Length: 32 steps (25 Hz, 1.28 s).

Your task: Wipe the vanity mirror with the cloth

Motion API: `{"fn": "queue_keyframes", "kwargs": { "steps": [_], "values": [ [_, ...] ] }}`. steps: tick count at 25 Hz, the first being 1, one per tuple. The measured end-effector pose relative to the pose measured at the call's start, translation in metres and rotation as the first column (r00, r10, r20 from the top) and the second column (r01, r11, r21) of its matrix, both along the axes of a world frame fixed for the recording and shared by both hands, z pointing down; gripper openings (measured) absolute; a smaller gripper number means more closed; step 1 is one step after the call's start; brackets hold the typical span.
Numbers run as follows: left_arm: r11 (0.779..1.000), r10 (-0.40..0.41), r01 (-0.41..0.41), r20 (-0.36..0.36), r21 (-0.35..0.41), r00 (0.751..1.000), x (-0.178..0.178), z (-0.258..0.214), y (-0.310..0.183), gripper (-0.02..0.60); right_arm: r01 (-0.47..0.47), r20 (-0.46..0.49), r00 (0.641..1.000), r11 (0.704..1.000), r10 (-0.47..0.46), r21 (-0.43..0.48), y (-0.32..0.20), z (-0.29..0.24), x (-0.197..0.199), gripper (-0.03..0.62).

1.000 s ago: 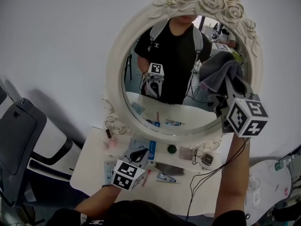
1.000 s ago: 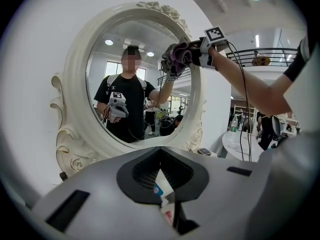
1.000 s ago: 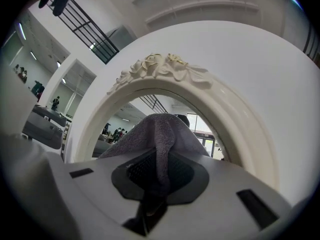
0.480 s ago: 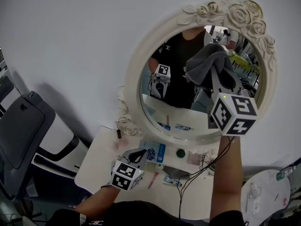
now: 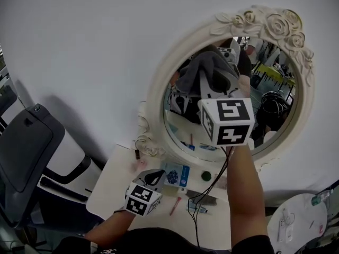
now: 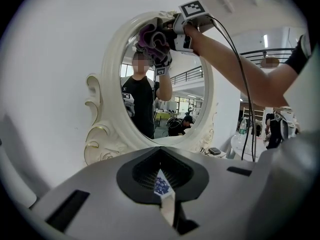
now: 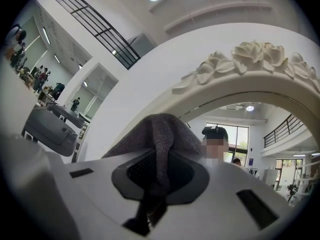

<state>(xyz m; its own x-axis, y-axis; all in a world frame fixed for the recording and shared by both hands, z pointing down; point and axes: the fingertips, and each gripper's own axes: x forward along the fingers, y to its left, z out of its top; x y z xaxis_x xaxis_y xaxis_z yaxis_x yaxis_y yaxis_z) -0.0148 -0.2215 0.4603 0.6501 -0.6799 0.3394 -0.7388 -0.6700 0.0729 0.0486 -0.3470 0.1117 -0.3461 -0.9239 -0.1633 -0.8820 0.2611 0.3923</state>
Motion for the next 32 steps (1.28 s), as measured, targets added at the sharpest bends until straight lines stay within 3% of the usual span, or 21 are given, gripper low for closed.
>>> {"fn": "queue_keyframes", "kwargs": {
  "steps": [8,11,15,24,32],
  "values": [
    [0.999,-0.054,0.054,-0.024,0.001,0.998,-0.027,-0.003,-0.008,0.006,0.022,-0.112,0.993,0.997,-0.030,-0.069,-0.011,0.007,-0.035,0.044],
    [0.997,-0.076,0.076,-0.042,-0.004,0.996,-0.035,-0.002,-0.011,0.006,0.047,-0.099,0.993,0.993,-0.058,-0.109,-0.011,0.003,-0.032,0.044],
    [0.997,-0.075,0.075,-0.051,-0.004,0.996,-0.035,-0.003,-0.009,0.006,0.029,-0.074,0.997,0.996,-0.036,-0.084,-0.008,-0.011,-0.020,0.044],
    [0.999,-0.038,0.038,-0.050,-0.004,0.998,-0.018,-0.003,-0.006,0.006,-0.026,0.126,0.992,0.999,0.029,-0.024,0.018,-0.058,0.066,0.044],
    [1.000,0.023,-0.023,-0.034,-0.001,0.999,0.010,-0.004,0.000,0.006,-0.113,0.347,0.932,0.994,0.103,0.009,0.052,-0.071,0.174,0.044]
  ]
}}
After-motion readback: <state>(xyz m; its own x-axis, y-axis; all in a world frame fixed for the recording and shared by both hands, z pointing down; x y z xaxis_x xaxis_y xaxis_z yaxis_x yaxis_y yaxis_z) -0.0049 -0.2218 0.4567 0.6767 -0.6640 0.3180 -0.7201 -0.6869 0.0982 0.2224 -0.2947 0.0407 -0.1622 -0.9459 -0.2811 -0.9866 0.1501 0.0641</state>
